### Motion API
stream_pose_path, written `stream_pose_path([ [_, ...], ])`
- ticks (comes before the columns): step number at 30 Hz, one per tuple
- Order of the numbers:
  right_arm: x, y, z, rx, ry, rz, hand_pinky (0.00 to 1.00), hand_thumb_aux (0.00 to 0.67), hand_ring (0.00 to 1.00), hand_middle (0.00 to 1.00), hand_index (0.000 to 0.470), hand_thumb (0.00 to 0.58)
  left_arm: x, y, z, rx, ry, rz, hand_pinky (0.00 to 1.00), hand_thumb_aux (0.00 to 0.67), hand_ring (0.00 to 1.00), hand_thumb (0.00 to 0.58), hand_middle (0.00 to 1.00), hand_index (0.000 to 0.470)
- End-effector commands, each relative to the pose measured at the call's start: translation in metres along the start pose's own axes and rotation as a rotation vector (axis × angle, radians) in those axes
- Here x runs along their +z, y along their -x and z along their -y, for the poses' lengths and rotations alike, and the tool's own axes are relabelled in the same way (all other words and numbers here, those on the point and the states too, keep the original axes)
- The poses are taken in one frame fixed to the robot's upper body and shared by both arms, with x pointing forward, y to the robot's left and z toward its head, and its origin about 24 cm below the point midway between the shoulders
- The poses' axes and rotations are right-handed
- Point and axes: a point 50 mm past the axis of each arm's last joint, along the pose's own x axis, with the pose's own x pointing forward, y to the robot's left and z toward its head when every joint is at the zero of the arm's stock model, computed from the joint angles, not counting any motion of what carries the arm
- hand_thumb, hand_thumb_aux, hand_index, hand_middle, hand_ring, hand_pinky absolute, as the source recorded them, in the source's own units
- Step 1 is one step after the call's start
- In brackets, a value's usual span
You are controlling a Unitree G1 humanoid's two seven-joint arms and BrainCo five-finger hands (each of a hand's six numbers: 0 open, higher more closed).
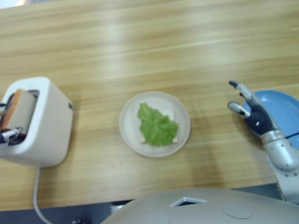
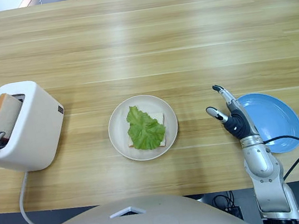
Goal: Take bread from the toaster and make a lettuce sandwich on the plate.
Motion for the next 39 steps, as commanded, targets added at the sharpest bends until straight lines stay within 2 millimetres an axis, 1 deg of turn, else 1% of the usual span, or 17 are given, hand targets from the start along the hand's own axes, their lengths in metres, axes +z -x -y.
stream_pose_path([
  [1, -0.002, 0.002, -0.001, 0.007, 0.014, -0.019, 0.00, 0.000, 0.00, 0.00, 0.000, 0.000, -0.001, -0.002, 0.006, -0.011, 0.024, -0.028, 0.00, 0.531, 0.00, 0.555, 0.00, 0.364],
  [2, -0.002, 0.002, -0.001, 0.009, 0.018, -0.019, 0.00, 0.000, 0.00, 0.00, 0.000, 0.000, 0.001, -0.003, 0.006, -0.008, 0.029, -0.025, 0.00, 0.599, 0.00, 0.573, 0.00, 0.411],
  [4, -0.002, 0.001, -0.002, 0.013, 0.030, -0.019, 0.00, 0.000, 0.00, 0.00, 0.000, 0.000, 0.003, -0.003, 0.007, 0.000, 0.043, -0.025, 0.00, 0.610, 0.00, 0.575, 0.00, 0.419],
  [7, -0.003, 0.002, -0.002, 0.015, 0.035, -0.023, 0.00, 0.000, 0.00, 0.00, 0.000, 0.000, 0.005, -0.003, 0.006, 0.018, 0.062, -0.029, 0.00, 0.670, 0.00, 0.580, 0.00, 0.460],
  [12, -0.004, 0.002, -0.002, 0.010, 0.045, -0.028, 0.00, 0.000, 0.00, 0.00, 0.000, 0.000, 0.005, -0.003, -0.003, 0.075, 0.107, -0.033, 0.00, 0.670, 0.00, 0.580, 0.00, 0.460],
  [14, -0.004, 0.002, -0.003, 0.009, 0.047, -0.029, 0.00, 0.000, 0.00, 0.00, 0.000, 0.000, 0.006, -0.002, -0.010, 0.123, 0.143, -0.023, 0.00, 0.670, 0.00, 0.580, 0.00, 0.460],
  [15, -0.004, 0.002, -0.004, 0.009, 0.048, -0.030, 0.00, 0.000, 0.00, 0.00, 0.000, 0.000, 0.006, -0.002, -0.015, 0.151, 0.170, -0.016, 0.80, 0.670, 0.80, 0.580, 0.80, 0.460],
  [16, -0.004, 0.002, -0.004, 0.009, 0.049, -0.030, 0.00, 0.000, 0.00, 0.00, 0.000, 0.000, 0.007, -0.001, -0.021, 0.186, 0.196, -0.007, 0.80, 0.670, 0.80, 0.580, 0.80, 0.460],
  [17, -0.005, 0.001, -0.004, 0.009, 0.049, -0.030, 0.00, 0.000, 0.00, 0.00, 0.000, 0.000, 0.008, 0.000, -0.027, 0.218, 0.217, 0.003, 1.00, 0.670, 1.00, 0.580, 1.00, 0.460],
  [20, -0.005, 0.001, -0.005, 0.009, 0.051, -0.031, 0.00, 0.000, 0.00, 0.00, 0.000, 0.000, 0.011, 0.004, -0.047, 0.326, 0.307, 0.049, 1.00, 0.670, 1.00, 0.580, 1.00, 0.460],
  [24, -0.005, 0.000, -0.006, 0.008, 0.054, -0.032, 0.00, 0.000, 0.00, 0.00, 0.000, 0.000, 0.015, 0.013, -0.077, 0.498, 0.483, 0.144, 1.00, 0.670, 1.00, 0.580, 1.00, 0.460],
  [27, -0.006, 0.001, -0.007, 0.006, 0.053, -0.036, 0.00, 0.000, 0.00, 0.00, 0.000, 0.000, 0.025, 0.022, -0.102, 0.608, 0.665, 0.298, 1.00, 0.670, 1.00, 0.580, 1.00, 0.460],
  [30, -0.006, 0.001, -0.008, 0.002, 0.050, -0.040, 0.00, 0.000, 0.00, 0.00, 0.000, 0.000, 0.041, 0.026, -0.118, 0.619, 0.835, 0.469, 1.00, 0.670, 1.00, 0.580, 1.00, 0.460],
  [32, -0.006, 0.001, -0.008, -0.001, 0.048, -0.042, 0.00, 0.000, 0.00, 0.00, 0.000, 0.000, 0.053, 0.025, -0.121, 0.592, 0.933, 0.564, 1.00, 0.670, 1.00, 0.580, 1.00, 0.460],
  [34, -0.007, 0.001, -0.009, -0.003, 0.045, -0.046, 0.00, 0.000, 0.00, 0.00, 0.000, 0.000, 0.073, 0.016, -0.118, 0.516, 1.065, 0.679, 1.00, 0.670, 1.00, 0.580, 1.00, 0.460],
  [37, -0.006, 0.001, -0.011, -0.003, 0.043, -0.045, 0.00, 0.000, 0.00, 0.00, 0.000, 0.000, 0.103, 0.003, -0.106, 0.369, 1.168, 0.773, 1.00, 0.670, 1.00, 0.580, 1.00, 0.460],
  [39, -0.006, 0.000, -0.010, -0.003, 0.042, -0.043, 0.00, 0.000, 0.00, 0.00, 0.000, 0.000, 0.122, -0.006, -0.092, 0.256, 1.211, 0.795, 1.00, 0.670, 1.00, 0.580, 1.00, 0.460],
])
